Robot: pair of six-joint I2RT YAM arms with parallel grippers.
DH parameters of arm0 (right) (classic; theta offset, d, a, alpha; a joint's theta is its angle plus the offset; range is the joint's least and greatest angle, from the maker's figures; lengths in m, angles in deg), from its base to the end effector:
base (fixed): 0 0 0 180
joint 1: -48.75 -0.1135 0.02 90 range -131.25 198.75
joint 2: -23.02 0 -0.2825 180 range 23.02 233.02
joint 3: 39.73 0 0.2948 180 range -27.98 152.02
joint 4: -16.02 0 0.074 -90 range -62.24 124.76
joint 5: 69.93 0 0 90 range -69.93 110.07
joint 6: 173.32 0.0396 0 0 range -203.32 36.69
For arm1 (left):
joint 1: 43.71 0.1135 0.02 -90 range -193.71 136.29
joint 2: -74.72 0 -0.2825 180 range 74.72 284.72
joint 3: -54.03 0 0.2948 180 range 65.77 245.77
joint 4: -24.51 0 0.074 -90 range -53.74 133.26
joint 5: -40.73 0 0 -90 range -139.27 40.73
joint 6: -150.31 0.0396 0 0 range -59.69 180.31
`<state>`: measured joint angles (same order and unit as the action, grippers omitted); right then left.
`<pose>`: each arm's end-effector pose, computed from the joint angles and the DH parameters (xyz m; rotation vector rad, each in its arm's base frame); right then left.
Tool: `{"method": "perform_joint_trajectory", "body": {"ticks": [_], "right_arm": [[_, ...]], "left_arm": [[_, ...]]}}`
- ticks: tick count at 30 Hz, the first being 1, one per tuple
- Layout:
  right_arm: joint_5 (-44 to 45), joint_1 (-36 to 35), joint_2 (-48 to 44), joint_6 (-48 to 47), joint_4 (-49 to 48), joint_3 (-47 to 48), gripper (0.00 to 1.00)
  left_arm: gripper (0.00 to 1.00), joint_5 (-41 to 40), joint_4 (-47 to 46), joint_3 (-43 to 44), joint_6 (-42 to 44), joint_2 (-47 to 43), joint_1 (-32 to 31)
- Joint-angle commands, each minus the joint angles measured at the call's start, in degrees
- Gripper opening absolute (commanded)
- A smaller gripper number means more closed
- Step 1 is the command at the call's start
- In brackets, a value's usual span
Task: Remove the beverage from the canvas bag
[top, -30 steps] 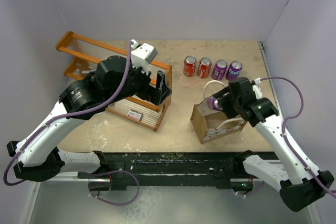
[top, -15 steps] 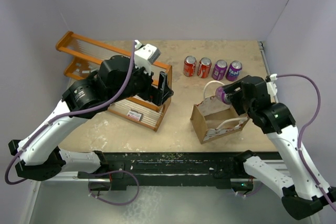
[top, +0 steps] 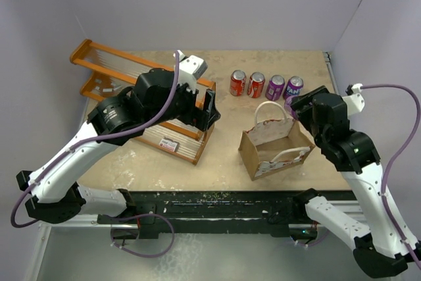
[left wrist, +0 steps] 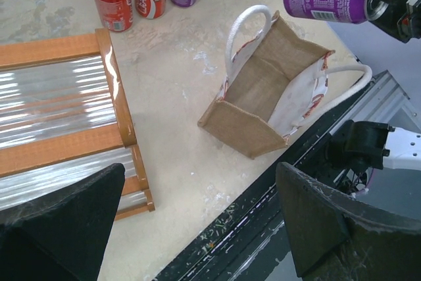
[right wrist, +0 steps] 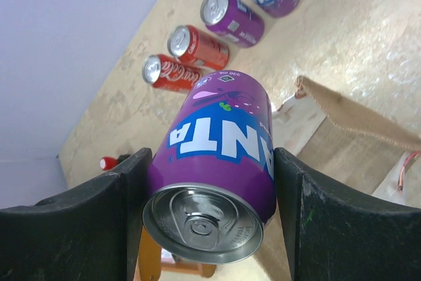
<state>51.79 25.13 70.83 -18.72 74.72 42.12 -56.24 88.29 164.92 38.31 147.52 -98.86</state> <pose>0.1663 0.0500 0.4429 1.0053 1.6854 0.4679 0.1586 -0.2193 0.5161 0.5200 2.0278 -0.7204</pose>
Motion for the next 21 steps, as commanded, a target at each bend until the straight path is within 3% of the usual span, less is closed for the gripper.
{"method": "perform_joint_trajectory", "body": {"ticks": [1, 13, 21], "right_arm": [[8.2, -0.1, 1.5, -4.2, -9.5, 3.5, 0.00], [17.8, 1.7, 12.2, -10.3, -18.2, 3.3, 0.00], [2.9, 15.8, 20.0, -6.7, -20.3, 1.8, 0.00]], "left_arm": [[0.99, -2.4, -1.3, 2.6, -1.0, 0.6, 0.0], [0.99, -7.8, 2.6, 11.6, 0.8, 6.8, 0.1], [0.99, -11.3, 1.8, 14.7, 4.3, 9.9, 0.4]]}}
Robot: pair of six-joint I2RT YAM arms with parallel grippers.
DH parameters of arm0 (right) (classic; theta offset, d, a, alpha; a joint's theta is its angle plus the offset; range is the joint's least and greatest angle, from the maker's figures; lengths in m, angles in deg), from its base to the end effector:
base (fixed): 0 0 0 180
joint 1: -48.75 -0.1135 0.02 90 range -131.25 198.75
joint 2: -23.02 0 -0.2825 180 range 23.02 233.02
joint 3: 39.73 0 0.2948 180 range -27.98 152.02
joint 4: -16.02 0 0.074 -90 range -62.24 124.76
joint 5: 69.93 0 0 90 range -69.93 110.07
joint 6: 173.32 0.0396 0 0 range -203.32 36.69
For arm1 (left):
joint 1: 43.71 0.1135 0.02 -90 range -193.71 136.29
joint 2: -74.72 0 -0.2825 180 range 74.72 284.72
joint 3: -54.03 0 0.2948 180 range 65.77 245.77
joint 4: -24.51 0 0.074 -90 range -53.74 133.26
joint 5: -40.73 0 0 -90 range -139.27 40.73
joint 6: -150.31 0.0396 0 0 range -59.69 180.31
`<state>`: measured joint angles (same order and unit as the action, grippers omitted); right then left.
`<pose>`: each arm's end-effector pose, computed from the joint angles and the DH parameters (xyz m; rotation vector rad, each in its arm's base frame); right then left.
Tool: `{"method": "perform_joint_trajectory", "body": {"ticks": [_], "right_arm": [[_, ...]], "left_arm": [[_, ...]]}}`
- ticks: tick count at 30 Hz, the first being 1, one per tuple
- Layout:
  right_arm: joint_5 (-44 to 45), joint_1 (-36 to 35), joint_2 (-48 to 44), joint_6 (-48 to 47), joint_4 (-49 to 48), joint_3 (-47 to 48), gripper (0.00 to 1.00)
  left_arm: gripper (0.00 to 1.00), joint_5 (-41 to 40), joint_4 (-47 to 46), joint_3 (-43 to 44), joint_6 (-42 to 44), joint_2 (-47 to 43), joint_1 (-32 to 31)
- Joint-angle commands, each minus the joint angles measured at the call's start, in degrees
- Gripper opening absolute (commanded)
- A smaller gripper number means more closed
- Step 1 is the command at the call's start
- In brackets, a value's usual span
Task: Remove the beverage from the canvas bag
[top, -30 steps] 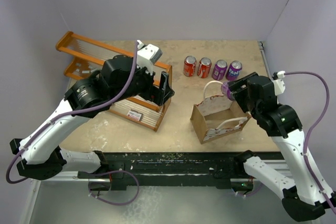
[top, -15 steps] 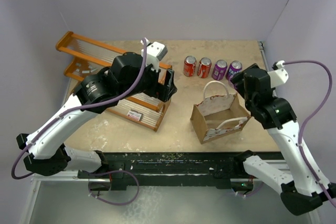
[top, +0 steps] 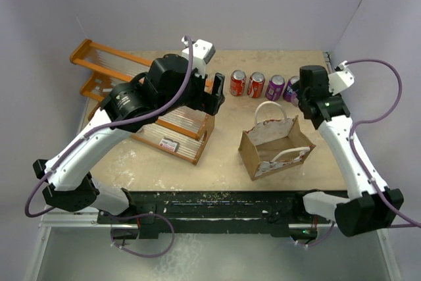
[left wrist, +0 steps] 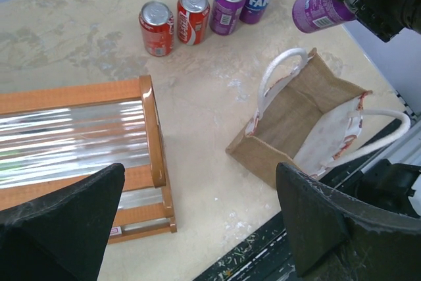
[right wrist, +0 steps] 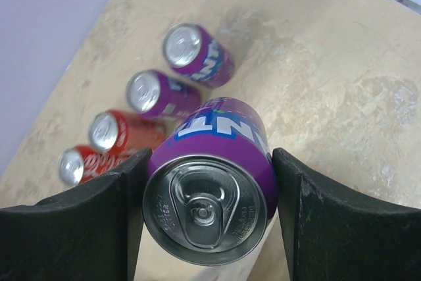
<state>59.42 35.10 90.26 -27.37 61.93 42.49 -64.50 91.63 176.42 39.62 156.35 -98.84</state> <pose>0.2831 0.0429 0.3964 1.0668 1.6680 0.0577 0.1816 -0.2424 0.5356 0.4452 2.0118 -0.5663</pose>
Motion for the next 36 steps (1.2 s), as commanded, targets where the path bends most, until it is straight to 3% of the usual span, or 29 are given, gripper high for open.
{"method": "perform_joint_trajectory", "body": {"ticks": [1, 10, 17, 27, 36], "right_arm": [[-6.1, 7.3, 1.1, 1.4, -8.6, 1.1, 0.00], [-9.6, 16.7, 8.6, -0.2, -10.9, 0.7, 0.00], [-15.3, 23.2, 15.9, -1.6, -17.3, 0.2, 0.00], [-19.4, 26.3, 29.1, -4.1, -19.8, 7.4, 0.00], [-21.0, 26.4, 35.6, -5.6, -19.8, 13.5, 0.00]], "left_arm": [[0.99, -3.3, -1.8, 3.6, 3.6, 1.6, 0.5], [0.99, -4.6, -4.3, 8.8, 9.7, 8.2, 1.1], [0.99, -7.5, -8.0, 5.1, 12.0, 8.2, 1.3], [0.99, -9.8, -8.8, 7.6, 17.7, 9.0, 2.0], [0.99, -13.5, -12.1, 2.1, 22.4, 5.4, 2.0]]}}
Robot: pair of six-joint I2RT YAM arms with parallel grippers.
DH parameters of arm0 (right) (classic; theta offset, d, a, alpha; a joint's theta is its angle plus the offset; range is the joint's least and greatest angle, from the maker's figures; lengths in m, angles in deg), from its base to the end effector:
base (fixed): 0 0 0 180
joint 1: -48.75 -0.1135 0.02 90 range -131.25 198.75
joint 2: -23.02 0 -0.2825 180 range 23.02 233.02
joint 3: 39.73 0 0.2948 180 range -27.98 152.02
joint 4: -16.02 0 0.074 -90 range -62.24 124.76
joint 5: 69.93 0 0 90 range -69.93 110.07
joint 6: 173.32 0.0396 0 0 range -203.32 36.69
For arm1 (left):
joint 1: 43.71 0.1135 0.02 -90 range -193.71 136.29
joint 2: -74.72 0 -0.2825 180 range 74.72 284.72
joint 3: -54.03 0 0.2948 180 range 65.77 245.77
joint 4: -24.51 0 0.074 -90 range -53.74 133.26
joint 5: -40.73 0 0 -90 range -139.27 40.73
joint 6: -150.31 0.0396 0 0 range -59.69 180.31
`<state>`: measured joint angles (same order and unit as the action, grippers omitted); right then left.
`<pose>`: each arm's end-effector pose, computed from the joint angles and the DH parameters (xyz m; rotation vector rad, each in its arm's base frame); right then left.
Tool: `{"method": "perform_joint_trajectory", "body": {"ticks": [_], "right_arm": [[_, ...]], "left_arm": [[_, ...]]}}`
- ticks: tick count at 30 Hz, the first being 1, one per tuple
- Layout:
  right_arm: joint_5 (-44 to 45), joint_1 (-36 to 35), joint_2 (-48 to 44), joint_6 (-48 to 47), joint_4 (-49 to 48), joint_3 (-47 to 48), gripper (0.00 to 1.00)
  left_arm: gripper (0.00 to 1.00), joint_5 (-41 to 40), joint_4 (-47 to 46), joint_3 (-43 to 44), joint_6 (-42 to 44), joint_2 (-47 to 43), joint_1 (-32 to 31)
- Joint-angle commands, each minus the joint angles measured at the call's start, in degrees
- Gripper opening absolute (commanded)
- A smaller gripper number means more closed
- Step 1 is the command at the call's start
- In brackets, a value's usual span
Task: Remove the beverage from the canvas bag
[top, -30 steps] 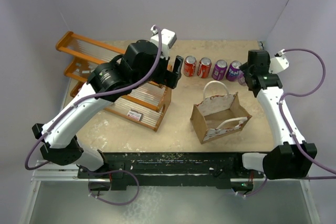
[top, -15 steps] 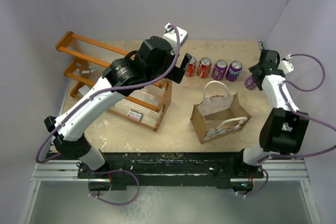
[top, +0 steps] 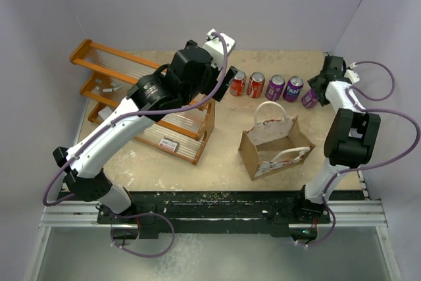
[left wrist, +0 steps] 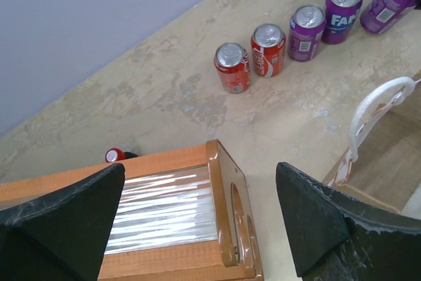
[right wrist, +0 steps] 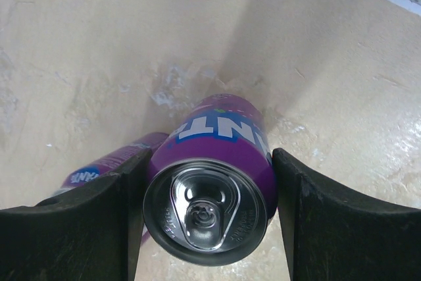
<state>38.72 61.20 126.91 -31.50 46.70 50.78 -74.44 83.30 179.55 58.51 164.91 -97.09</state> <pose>0.4413 -0.1104 0.2420 1.3500 1.8501 -0.0270 0.2296 -0.2807 0.5227 0.5834 1.8553 -0.2040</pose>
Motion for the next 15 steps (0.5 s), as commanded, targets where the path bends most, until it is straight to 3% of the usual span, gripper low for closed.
{"method": "perform_joint_trajectory", "body": {"ticks": [1, 15], "right_arm": [[-0.6, 0.3, -0.3, -1.7, -4.5, 5.8, 0.00], [-4.1, 0.3, 7.8, -5.8, 0.2, 15.1, 0.00]], "left_arm": [[0.99, -3.9, -3.9, -1.1, 3.9, -3.1, 0.3], [0.99, -4.4, -6.1, -1.3, 5.8, -1.6, 0.3]]}}
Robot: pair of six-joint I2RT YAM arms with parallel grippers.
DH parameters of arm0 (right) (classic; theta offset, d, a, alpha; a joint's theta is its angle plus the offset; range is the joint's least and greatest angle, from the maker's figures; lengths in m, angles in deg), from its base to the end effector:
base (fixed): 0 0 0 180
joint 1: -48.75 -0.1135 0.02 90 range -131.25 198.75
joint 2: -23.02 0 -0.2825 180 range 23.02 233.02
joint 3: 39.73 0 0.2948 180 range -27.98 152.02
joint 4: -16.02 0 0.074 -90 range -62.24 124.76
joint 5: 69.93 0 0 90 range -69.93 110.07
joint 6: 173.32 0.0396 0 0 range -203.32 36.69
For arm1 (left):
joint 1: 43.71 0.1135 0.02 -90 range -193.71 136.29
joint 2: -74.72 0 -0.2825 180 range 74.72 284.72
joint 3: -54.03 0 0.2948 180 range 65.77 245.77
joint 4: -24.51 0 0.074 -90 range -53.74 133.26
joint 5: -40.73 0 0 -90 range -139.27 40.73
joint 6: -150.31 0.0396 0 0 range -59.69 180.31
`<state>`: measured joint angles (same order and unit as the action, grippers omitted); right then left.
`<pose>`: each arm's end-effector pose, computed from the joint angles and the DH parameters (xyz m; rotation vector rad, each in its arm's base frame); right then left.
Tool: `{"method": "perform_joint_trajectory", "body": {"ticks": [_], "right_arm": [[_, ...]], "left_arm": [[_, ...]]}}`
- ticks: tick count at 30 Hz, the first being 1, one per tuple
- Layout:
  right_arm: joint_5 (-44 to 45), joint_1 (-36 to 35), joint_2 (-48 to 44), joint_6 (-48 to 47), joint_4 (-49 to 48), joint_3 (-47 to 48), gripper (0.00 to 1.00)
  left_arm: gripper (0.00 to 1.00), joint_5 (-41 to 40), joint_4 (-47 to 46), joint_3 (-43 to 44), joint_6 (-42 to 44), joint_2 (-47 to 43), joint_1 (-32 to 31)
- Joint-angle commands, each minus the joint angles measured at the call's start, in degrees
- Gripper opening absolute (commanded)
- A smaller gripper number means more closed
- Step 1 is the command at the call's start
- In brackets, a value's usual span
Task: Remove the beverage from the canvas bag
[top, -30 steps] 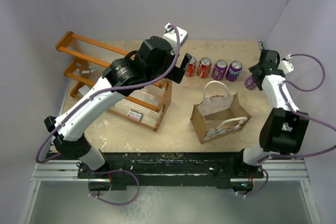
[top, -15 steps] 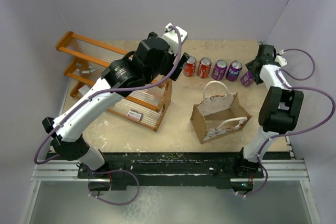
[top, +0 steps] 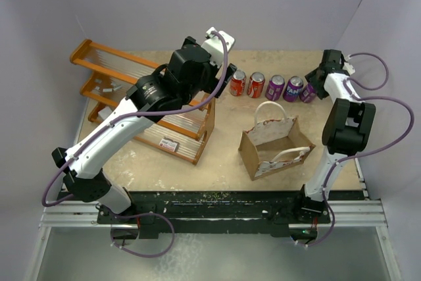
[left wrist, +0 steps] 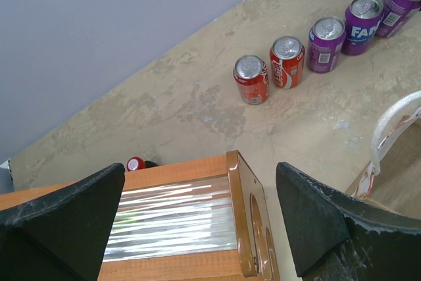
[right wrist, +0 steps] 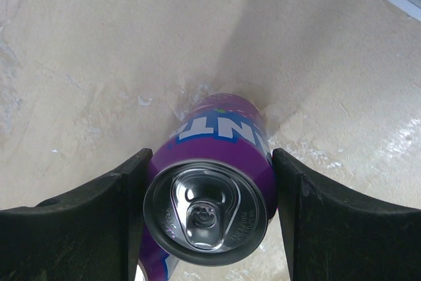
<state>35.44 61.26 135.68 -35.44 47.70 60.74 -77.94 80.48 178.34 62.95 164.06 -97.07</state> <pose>0.4838 -0.1181 0.2342 1.2704 1.9205 0.0018 0.2300 -0.2774 0.5260 0.5860 1.7994 -0.1182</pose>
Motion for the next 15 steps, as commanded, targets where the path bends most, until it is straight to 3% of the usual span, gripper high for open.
{"method": "perform_joint_trajectory", "body": {"ticks": [1, 7, 15], "right_arm": [[-1.2, 0.2, -0.8, -1.8, -0.9, 5.2, 0.00], [-1.9, 0.2, -0.2, -2.4, -1.4, 4.8, 0.03], [-4.5, 0.2, -0.1, -3.2, -0.8, 3.9, 0.34]], "left_arm": [[0.99, -0.9, -3.3, -0.2, 1.4, -0.7, 0.2], [0.99, -1.0, -3.6, -0.3, 1.6, -0.7, 0.3], [0.99, -1.1, -3.9, -0.9, 1.9, -1.3, 0.3]]}}
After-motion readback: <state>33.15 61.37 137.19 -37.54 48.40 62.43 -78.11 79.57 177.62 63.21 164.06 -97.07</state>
